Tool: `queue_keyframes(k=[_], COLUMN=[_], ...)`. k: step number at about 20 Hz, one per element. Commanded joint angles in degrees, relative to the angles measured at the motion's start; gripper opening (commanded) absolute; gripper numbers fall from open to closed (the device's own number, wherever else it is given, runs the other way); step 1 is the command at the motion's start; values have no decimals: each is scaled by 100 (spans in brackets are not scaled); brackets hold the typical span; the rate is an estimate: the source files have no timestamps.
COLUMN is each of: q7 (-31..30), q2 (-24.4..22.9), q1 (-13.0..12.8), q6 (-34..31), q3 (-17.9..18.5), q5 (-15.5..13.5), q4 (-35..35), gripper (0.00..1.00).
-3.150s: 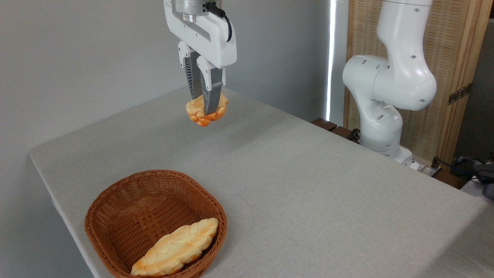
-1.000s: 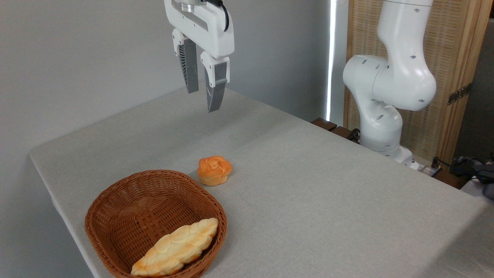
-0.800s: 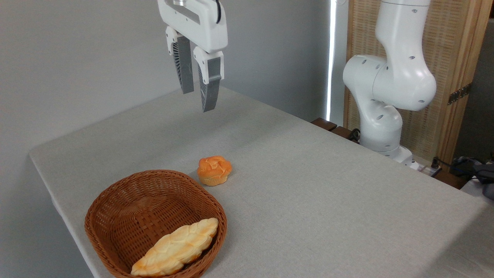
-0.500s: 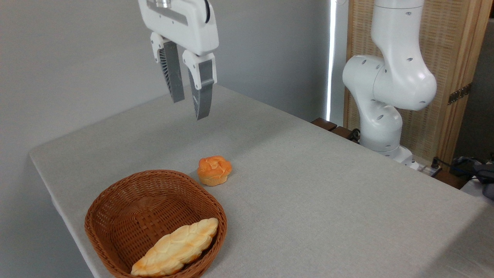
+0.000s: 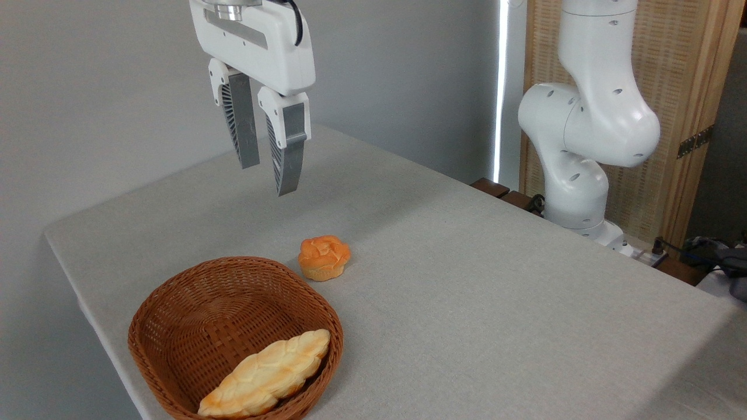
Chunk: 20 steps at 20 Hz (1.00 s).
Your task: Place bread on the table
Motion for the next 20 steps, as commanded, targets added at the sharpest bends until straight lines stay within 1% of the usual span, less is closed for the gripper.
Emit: queue_keyframes(k=[1, 3, 4, 6, 14, 16, 19, 20], q7=[-62, -9, 9, 9, -79, -105, -106, -106], q2=[2, 2, 11, 2, -7, -15, -15, -24], q1=[-283, -283, -283, -283, -301, -301, -301, -301], q6=[71, 63, 71, 28, -192, -393, -438, -464], q3=[412, 430, 517, 561, 483, 421, 412, 403], q5=[88, 88, 88, 79, 17, 79, 132, 323], q4=[47, 30, 29, 3, -164, -155, -146, -146], gripper=[100, 100, 100, 100, 100, 100, 100, 100])
